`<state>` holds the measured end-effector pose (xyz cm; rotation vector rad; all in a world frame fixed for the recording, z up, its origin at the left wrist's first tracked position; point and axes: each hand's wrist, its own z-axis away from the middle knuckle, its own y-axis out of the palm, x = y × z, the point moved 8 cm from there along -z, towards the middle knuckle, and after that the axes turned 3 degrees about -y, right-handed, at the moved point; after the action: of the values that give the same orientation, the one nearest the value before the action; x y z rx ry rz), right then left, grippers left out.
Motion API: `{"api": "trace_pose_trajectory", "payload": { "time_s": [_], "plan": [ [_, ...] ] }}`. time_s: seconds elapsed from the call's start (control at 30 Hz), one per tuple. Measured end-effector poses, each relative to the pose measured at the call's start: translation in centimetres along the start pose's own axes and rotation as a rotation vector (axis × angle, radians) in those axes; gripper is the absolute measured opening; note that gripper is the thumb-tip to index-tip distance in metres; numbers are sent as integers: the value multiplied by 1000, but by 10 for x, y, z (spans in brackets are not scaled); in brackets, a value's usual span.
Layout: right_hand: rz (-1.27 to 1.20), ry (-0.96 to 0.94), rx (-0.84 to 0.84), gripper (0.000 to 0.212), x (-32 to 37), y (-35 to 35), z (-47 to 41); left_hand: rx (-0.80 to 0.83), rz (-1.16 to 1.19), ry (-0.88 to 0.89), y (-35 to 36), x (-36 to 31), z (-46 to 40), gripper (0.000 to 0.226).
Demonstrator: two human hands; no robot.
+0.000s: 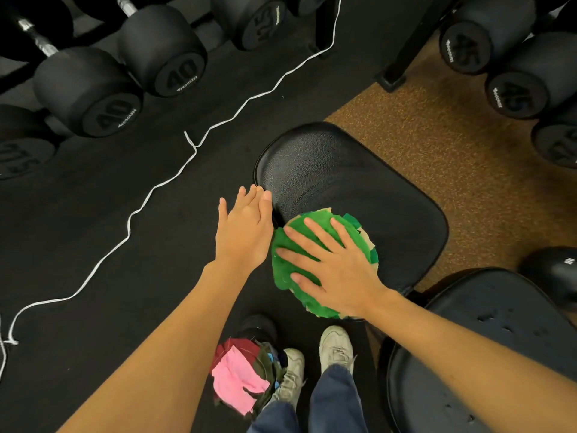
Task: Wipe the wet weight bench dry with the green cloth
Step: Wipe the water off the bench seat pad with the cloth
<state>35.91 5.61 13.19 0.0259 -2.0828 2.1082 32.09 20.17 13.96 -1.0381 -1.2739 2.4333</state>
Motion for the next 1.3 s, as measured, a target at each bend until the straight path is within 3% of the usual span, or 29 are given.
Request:
{"api": "trace_pose_trajectory", "payload": {
  "time_s": [0.13,0.33,0.53,0.77,0.93,1.13,1.3],
  "plan": [
    [11,-79,23,46,-17,-4,18,-20,-66,37,0,-6,2,49],
    [22,110,5,49,-50,-12,35,27,-122,29,0,-11,1,51],
    [33,432,-40,50,-101,-17,65,11,-322,73,3,-13,7,42],
    [-62,1024,-200,53,-132,-11,102,63,-245,27,6,-13,6,48],
    [-112,1282,-269,57,-93,0,114,107,-292,10,11,-17,11,51],
    [-111,1355,-247,59,-15,7,105,103,-263,14,14,-20,11,51],
    [-167,1283,-207,64,34,18,91,62,-137,-26,16,-14,3,61]
  ]
}}
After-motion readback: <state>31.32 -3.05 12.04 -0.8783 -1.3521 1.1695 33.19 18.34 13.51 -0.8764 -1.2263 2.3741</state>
